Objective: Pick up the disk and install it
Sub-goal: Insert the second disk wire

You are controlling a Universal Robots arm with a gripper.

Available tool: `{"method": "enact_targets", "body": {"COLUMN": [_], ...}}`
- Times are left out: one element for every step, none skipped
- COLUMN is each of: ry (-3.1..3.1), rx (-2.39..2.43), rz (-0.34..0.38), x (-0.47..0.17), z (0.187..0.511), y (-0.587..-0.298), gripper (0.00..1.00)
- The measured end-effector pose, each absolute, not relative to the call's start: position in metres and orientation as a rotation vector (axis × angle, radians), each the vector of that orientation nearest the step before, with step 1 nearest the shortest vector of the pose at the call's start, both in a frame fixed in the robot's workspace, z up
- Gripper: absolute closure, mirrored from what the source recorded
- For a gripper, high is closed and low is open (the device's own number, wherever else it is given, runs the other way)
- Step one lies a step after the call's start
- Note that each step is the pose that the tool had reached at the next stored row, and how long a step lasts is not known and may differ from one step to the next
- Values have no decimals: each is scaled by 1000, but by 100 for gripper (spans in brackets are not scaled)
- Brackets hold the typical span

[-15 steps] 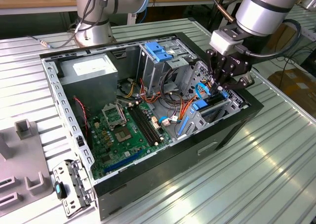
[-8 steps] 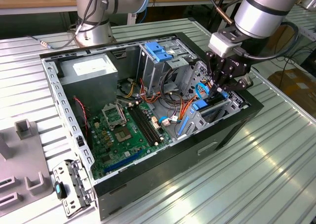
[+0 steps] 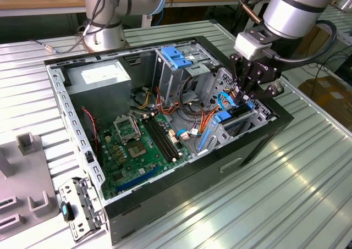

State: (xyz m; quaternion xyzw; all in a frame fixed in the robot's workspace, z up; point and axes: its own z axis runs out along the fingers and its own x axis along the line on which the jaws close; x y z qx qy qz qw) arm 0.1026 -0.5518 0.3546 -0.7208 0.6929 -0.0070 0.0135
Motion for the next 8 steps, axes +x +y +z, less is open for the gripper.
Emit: {"method": "enact_targets", "body": {"ry": [2158,2158,2158,2158,2158,2158,2158,2158], "rx": [-2245,-2245,-2245,-2245,-2246,-2245,-2245,-2245], "rz": [-22,-22,-22,-22,-22,-22,-22,-22], "x": [103,103,103,103,103,103,103,103], "z": [355,355,355,355,355,355,355,355], "y": [-552,-552,-552,-552,-552,-552,-552,-552], "gripper": [89,89,89,89,89,89,89,89]}}
